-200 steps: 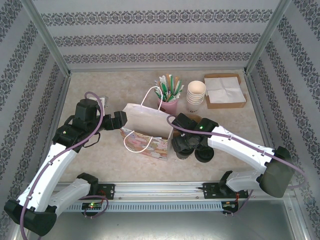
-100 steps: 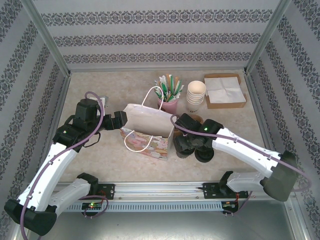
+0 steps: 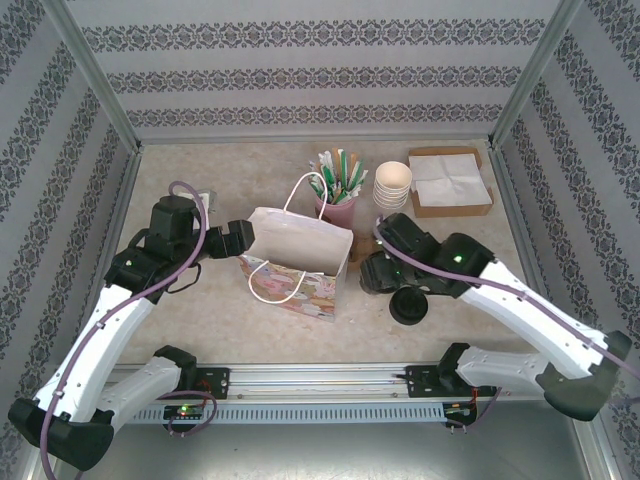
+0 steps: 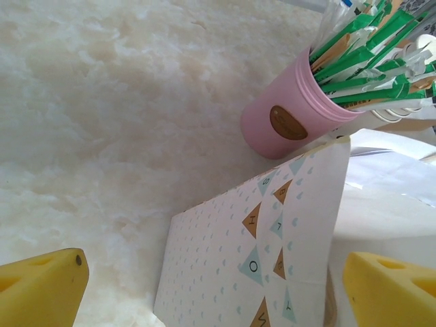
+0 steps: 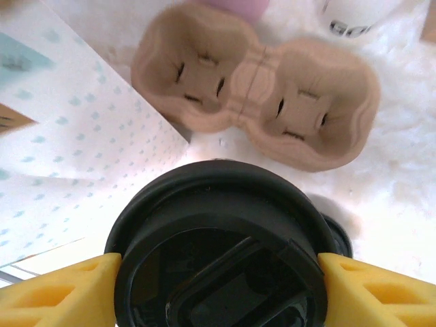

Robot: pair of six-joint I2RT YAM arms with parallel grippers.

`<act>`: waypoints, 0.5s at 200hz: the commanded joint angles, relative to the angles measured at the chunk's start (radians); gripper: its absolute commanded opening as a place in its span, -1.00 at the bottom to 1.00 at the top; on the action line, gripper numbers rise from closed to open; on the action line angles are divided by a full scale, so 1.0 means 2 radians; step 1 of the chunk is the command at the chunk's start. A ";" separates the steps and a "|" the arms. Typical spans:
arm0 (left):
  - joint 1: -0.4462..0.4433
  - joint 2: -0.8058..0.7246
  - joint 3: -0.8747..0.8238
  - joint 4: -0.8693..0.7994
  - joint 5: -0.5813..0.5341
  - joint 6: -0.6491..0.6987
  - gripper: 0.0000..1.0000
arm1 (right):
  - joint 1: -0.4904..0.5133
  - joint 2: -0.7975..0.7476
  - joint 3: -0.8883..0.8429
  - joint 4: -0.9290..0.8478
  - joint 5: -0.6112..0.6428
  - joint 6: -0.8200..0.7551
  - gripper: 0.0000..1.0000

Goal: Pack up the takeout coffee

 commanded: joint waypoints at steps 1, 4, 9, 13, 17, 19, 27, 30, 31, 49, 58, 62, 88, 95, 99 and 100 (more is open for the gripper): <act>-0.001 0.000 0.018 0.002 0.008 -0.005 0.93 | -0.002 -0.018 0.053 -0.039 0.037 -0.022 0.37; -0.001 0.000 0.019 0.002 0.008 -0.005 0.93 | -0.002 -0.019 0.060 -0.042 0.039 -0.024 0.37; -0.001 0.001 0.019 0.002 0.010 -0.005 0.92 | -0.002 -0.019 0.073 -0.047 0.043 -0.029 0.37; -0.001 0.001 0.021 0.002 0.010 -0.005 0.92 | -0.002 -0.020 0.083 -0.050 0.047 -0.033 0.37; -0.001 0.001 0.021 0.002 0.011 -0.005 0.92 | -0.002 -0.020 0.093 -0.053 0.051 -0.037 0.37; -0.001 0.001 0.022 0.002 0.011 -0.006 0.92 | -0.002 -0.020 0.098 -0.054 0.052 -0.039 0.37; -0.001 0.003 0.025 0.001 0.014 -0.006 0.92 | -0.002 -0.021 0.117 -0.058 0.060 -0.049 0.36; -0.001 0.004 0.025 0.000 0.015 -0.006 0.92 | -0.002 -0.021 0.124 -0.058 0.063 -0.053 0.35; -0.001 0.004 0.026 0.000 0.016 -0.006 0.92 | -0.002 -0.020 0.127 -0.058 0.064 -0.054 0.35; -0.001 0.009 0.029 -0.001 0.030 -0.007 0.89 | -0.002 -0.017 0.166 -0.059 0.069 -0.076 0.34; -0.001 0.013 0.029 -0.001 0.040 -0.008 0.87 | -0.002 -0.012 0.188 -0.062 0.069 -0.087 0.34; -0.001 0.015 0.030 -0.001 0.046 -0.008 0.86 | -0.001 -0.009 0.197 -0.063 0.068 -0.091 0.34; -0.002 0.028 0.032 0.011 0.112 -0.007 0.79 | -0.002 0.012 0.255 -0.068 0.065 -0.121 0.34; -0.003 0.031 0.031 0.015 0.125 -0.007 0.78 | -0.002 0.018 0.266 -0.066 0.059 -0.127 0.34; -0.002 0.032 0.031 0.018 0.133 -0.008 0.77 | -0.001 0.021 0.271 -0.064 0.053 -0.133 0.34; -0.003 0.033 0.031 0.019 0.134 -0.008 0.77 | -0.001 0.022 0.273 -0.063 0.052 -0.134 0.34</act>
